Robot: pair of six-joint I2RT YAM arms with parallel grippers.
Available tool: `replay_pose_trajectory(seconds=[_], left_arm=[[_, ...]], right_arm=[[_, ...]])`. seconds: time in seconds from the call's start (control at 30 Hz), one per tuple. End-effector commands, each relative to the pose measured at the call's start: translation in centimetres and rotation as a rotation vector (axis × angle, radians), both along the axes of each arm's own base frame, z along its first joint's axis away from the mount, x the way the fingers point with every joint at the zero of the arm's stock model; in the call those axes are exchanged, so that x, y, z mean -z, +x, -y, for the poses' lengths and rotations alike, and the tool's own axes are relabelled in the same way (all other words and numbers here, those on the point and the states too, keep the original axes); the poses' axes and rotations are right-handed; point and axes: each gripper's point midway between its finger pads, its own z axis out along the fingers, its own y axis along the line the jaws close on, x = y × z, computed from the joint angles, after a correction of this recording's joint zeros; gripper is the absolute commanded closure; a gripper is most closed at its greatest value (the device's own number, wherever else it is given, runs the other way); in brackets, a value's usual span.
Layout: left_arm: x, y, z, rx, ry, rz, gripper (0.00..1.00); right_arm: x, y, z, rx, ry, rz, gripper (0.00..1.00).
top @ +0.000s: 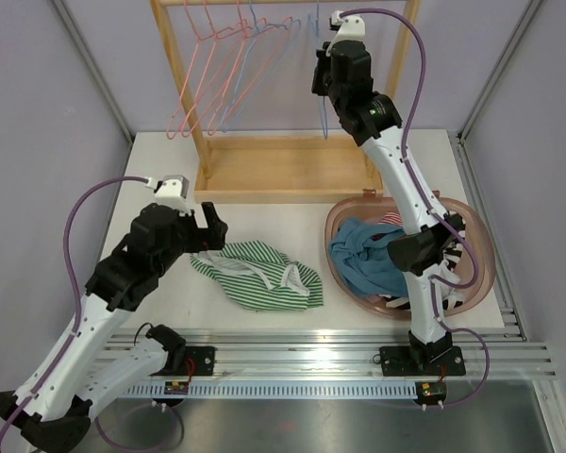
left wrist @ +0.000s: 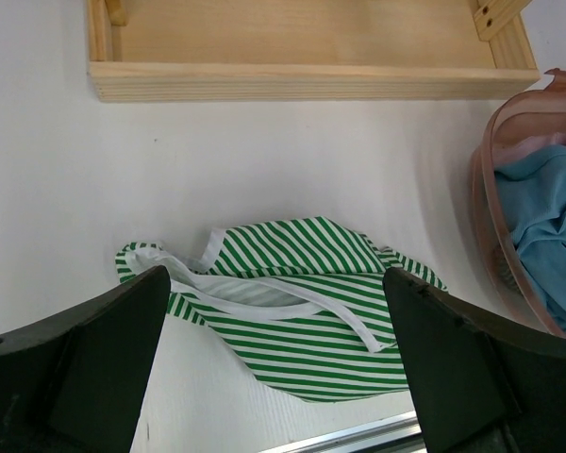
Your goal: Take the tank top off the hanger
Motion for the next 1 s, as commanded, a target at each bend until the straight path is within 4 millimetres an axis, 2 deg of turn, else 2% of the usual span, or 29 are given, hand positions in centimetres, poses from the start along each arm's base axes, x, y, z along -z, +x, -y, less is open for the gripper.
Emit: replay_pose_trajectory(seconds=[0.0,0.13,0.17,0.2,0.23,0.27,0.3,0.33,0.37,0.4,0.43,0.47,0.5,0.53,0.57,0.7,0.73,0.77,0.8,0.83,0.87,0.9,0.93,0.97], left_arm=[[1.3,0.8,0.8,-0.018,-0.025,-0.040,0.01],[3.4,1.4,2.8,0.016,-0.048,-0.098,0.01],[3.8,1.4,3.3,0.025,-0.043,-0.105,0.01],[4.1,1.5,3.6,0.032,-0.040,-0.111,0.01],[5.0,1.7,3.9,0.029,-0.026,-0.134,0.01],[5.3,1.6,4.4,0.041,-0.020,-0.143,0.01],[5.8,1.6,4.7,0.046,-0.014,-0.152,0.01],[6.2,1.6,4.9,0.049,-0.009,-0.161,0.01],[6.7,1.6,5.2,0.054,0.001,-0.171,0.01],[6.9,1.6,5.4,0.055,0.003,-0.176,0.01],[7.4,1.6,5.5,0.054,0.011,-0.185,0.01],[7.6,1.5,5.5,0.053,0.013,-0.188,0.01],[7.6,1.5,5.6,0.055,0.012,-0.185,0.01],[8.0,1.5,5.5,0.053,0.017,-0.191,0.01],[8.2,1.5,5.5,0.051,0.020,-0.194,0.01],[10.0,1.4,6.0,0.059,0.052,-0.240,0.01],[10.5,1.3,6.2,0.065,0.059,-0.252,0.01],[11.1,1.1,6.6,0.077,0.069,-0.264,0.01],[12.0,1.0,6.8,0.079,0.081,-0.288,0.01],[12.5,0.8,7.4,0.098,0.086,-0.299,0.01],[13.2,0.7,7.6,0.106,0.091,-0.309,0.01],[14.2,0.6,8.0,0.117,0.106,-0.333,0.01],[14.8,0.5,8.3,0.125,0.114,-0.346,0.01],[15.2,0.4,8.6,0.136,0.121,-0.349,0.01]], right_arm=[[-2.2,-1.3,-0.3,-0.036,0.044,0.040,1.00],[-2.1,-2.0,-0.4,-0.056,0.035,0.024,1.00],[-2.6,-2.4,-0.2,-0.063,0.037,0.030,0.95],[-2.7,-2.6,-0.2,-0.068,0.037,0.028,0.79],[-2.0,-2.7,-0.2,-0.069,0.029,0.013,0.72],[-3.2,-3.5,-0.1,-0.082,0.041,0.031,0.65],[-3.4,-3.8,0.2,-0.082,0.044,0.035,0.59],[-2.3,-3.9,0.1,-0.086,0.033,0.012,0.57],[-3.7,-4.7,0.5,-0.091,0.050,0.042,0.54],[-3.7,-5.0,0.6,-0.094,0.052,0.044,0.48],[-3.7,-5.7,0.8,-0.106,0.049,0.041,0.26],[-3.7,-6.1,0.8,-0.115,0.047,0.037,0.10],[-3.7,-6.5,0.9,-0.123,0.045,0.031,0.01],[-2.7,-6.9,0.8,-0.135,0.034,0.007,0.00],[-3.6,-7.9,1.2,-0.148,0.046,0.015,0.01],[-2.8,-10.9,2.1,-0.185,0.054,-0.008,0.00],[-0.5,-11.3,2.2,-0.188,0.035,-0.053,0.01],[-2.1,-13.2,2.9,-0.207,0.060,-0.019,0.00],[0.0,-13.8,3.0,-0.217,0.046,-0.060,0.01],[-1.5,-15.8,3.7,-0.238,0.068,-0.024,0.00],[-1.4,-16.7,4.0,-0.247,0.070,-0.024,0.01],[0.2,-17.3,4.3,-0.249,0.062,-0.054,0.01],[-1.2,-19.3,4.9,-0.273,0.081,-0.012,0.01],[-1.4,-20.2,5.1,-0.292,0.088,0.000,0.01]])
